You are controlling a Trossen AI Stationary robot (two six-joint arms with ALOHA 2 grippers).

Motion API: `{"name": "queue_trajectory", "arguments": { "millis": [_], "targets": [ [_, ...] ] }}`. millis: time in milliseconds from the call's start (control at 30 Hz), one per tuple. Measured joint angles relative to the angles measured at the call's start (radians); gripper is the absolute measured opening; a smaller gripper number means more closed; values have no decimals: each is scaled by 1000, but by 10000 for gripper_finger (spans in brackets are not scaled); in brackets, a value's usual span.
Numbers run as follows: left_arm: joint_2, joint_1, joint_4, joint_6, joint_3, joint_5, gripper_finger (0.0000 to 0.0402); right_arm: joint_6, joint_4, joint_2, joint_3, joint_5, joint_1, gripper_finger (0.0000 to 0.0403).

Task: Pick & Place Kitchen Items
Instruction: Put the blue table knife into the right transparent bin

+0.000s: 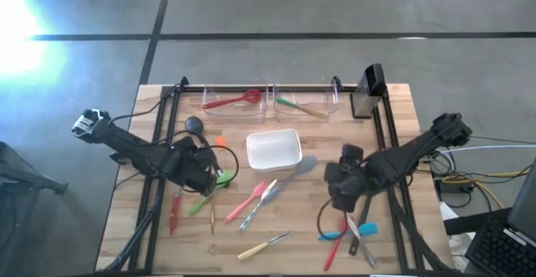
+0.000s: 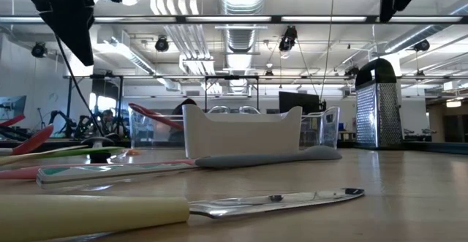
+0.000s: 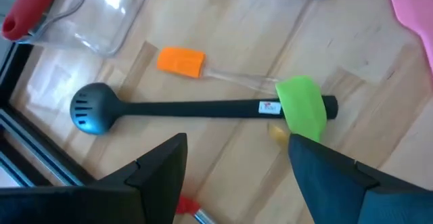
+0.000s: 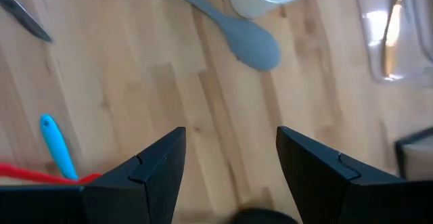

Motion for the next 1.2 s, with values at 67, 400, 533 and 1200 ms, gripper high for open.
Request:
{"name": "queue_trajectory", "arguments": {
  "millis": [67, 400, 533, 1200],
  "targets": [
    [0, 0, 9, 0, 0, -4, 262, 6, 60, 0, -33, 6, 17, 224],
    [0, 0, 43, 11, 0, 1, 262, -125, 365, -1, -142, 11, 19, 224],
    [0, 1, 70, 11, 0, 2, 262, -178, 422, -1, -152, 21, 4, 224],
    [0, 363, 151, -9, -3, -22, 261, -463, 590, -1, -157, 60, -125, 224]
  ]
}}
